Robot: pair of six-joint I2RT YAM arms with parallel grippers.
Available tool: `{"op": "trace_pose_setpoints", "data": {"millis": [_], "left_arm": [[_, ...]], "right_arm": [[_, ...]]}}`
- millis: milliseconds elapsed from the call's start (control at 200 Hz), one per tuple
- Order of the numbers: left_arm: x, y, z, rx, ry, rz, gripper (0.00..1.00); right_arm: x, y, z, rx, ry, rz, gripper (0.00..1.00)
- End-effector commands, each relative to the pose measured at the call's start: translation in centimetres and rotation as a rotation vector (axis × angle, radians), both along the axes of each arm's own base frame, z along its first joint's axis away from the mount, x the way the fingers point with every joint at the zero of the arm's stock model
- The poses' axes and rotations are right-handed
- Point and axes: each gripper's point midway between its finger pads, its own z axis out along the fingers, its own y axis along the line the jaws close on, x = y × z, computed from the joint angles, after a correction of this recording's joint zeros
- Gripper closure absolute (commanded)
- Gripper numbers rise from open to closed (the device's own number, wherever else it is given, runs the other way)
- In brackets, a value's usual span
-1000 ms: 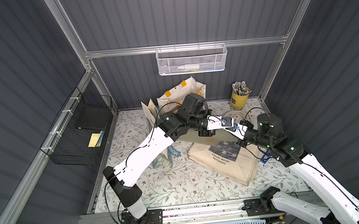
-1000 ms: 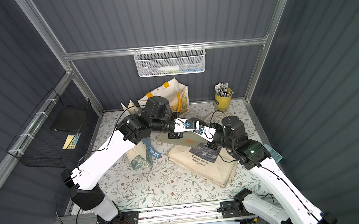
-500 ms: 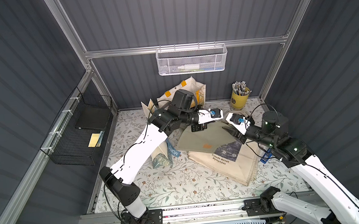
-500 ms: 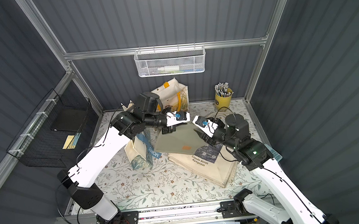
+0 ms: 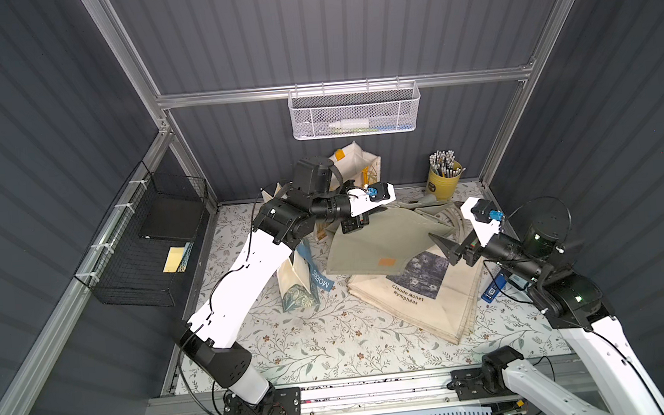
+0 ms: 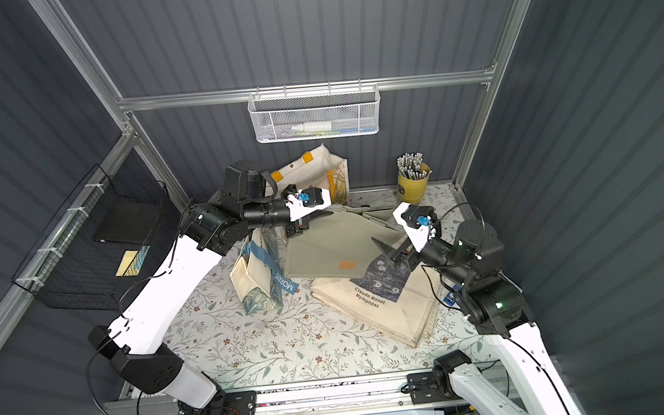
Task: Put away the canvas bag
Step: Press the canvas bag.
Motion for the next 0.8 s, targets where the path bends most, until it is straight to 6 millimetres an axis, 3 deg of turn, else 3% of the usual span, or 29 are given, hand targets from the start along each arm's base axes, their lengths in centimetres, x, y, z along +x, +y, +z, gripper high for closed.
{"op": "trace_pose_setpoints", "data": {"millis": [0,120,260,535,645,795], "left_arm": [[-1.5,1.0,5.4,-0.12,-0.105,-0.022,1.0],[-1.5,1.2,5.8,-0.128,-0.113,-0.023,1.0],[-1.7,1.7,6.8,-0.172,-0.097,-0.056,1.0],[-2.8,3.9,10.3,-0.295,0.052,-0.192,1.0],[-2.8,4.6,10.7,-0.322,0.131,-0.237,1.0],[-2.6,4.9,10.1,-0.333,0.211,-0.277,1.0]], "right_arm": [[-0.6,-0.5,-0.4,0.076,0.037,0.024,0.02],[-1.1,-1.5,-0.5,0.114,0.035,0.014,0.02],[-1.0,-1.7,-2.6,0.124,0.101,0.02,0.02],[-0.6,-2.9,-4.6,0.148,0.129,-0.034,0.02],[-0.5,-3.0,-4.6,0.153,0.119,-0.035,0.02],[-0.9,-1.9,-3.0,0.182,0.105,0.051,0.02]]}}
